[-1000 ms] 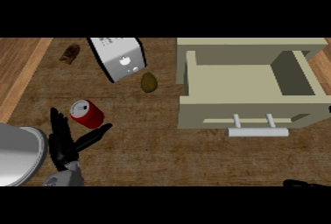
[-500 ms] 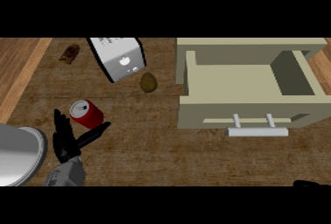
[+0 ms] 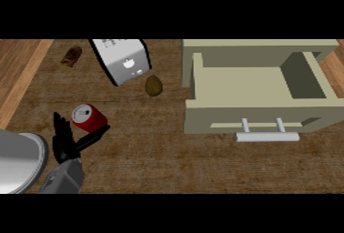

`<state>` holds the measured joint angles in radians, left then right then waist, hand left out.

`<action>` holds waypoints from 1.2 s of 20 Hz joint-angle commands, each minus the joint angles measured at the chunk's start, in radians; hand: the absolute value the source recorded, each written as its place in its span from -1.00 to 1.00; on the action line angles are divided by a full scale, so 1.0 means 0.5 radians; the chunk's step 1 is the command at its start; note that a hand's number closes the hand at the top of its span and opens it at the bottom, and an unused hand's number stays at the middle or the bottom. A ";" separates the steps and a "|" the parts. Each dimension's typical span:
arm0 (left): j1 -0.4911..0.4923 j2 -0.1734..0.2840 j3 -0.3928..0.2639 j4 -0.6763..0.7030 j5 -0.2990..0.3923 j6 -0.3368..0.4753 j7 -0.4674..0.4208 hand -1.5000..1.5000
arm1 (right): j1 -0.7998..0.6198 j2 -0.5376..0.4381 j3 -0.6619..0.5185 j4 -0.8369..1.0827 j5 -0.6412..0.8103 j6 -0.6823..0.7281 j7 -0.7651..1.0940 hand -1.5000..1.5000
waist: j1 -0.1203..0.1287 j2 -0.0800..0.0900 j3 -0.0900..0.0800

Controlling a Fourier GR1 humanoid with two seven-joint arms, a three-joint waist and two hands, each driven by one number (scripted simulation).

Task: Pick up the can, place it into the drawer and close the drawer

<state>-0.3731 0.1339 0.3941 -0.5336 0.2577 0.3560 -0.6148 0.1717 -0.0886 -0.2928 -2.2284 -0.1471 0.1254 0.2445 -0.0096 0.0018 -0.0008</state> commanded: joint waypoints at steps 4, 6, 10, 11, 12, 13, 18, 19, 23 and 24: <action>-0.224 0.118 0.004 0.331 0.005 -0.156 -0.132 -1.00 | -0.086 0.008 0.029 0.071 0.074 -0.006 -0.028 -1.00 | -0.007 0.004 -0.001; -0.242 0.153 -0.029 0.340 0.003 -0.264 -0.029 -1.00 | -0.087 -0.037 -0.047 -0.076 -0.013 -0.040 0.148 -1.00 | -0.010 0.002 -0.001; -0.374 0.178 -0.027 0.410 0.018 -0.349 0.017 1.00 | -0.022 -0.002 -0.029 -0.020 -0.035 0.027 0.034 -1.00 | -0.013 0.002 0.000; -0.385 0.040 -0.038 0.463 0.000 -0.273 -0.116 1.00 | -0.194 0.043 0.119 -0.056 0.174 -0.140 0.170 -1.00 | -0.010 0.006 -0.002; -0.365 0.187 -0.013 0.469 0.030 -0.432 -0.076 1.00 | -0.127 -0.041 -0.039 -0.044 0.011 -0.045 0.159 -1.00 | -0.012 0.004 -0.001; -0.370 0.188 -0.013 0.547 0.016 -0.494 -0.123 1.00 | -0.040 0.022 -0.049 0.044 0.009 0.002 -0.057 -1.00 | -0.027 0.010 -0.002; -0.454 0.138 0.003 0.632 0.014 -0.457 -0.280 1.00 | -0.006 0.020 -0.068 -0.061 -0.032 0.001 0.021 -1.00 | -0.040 0.012 -0.003; -0.463 0.143 0.014 0.654 0.020 -0.469 -0.314 1.00 | -0.153 -0.038 -0.009 -0.045 0.049 -0.033 0.121 -1.00 | -0.032 0.014 -0.003; -0.536 0.069 -0.168 0.633 -0.126 -0.640 -0.237 1.00 | -0.167 0.036 0.061 0.019 0.190 -0.095 0.045 -1.00 | -0.025 0.013 -0.002; -0.558 -0.057 -0.228 0.607 -0.170 -0.606 -0.267 1.00 | -0.142 -0.035 -0.037 -0.030 0.029 -0.026 0.085 -1.00 | -0.033 0.005 -0.001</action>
<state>-0.6259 0.1701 0.3413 -0.2284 0.2217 0.0911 -0.7373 0.1012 -0.0889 -0.2901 -2.2340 -0.1075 0.1008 0.2790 -0.0236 0.0071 -0.0018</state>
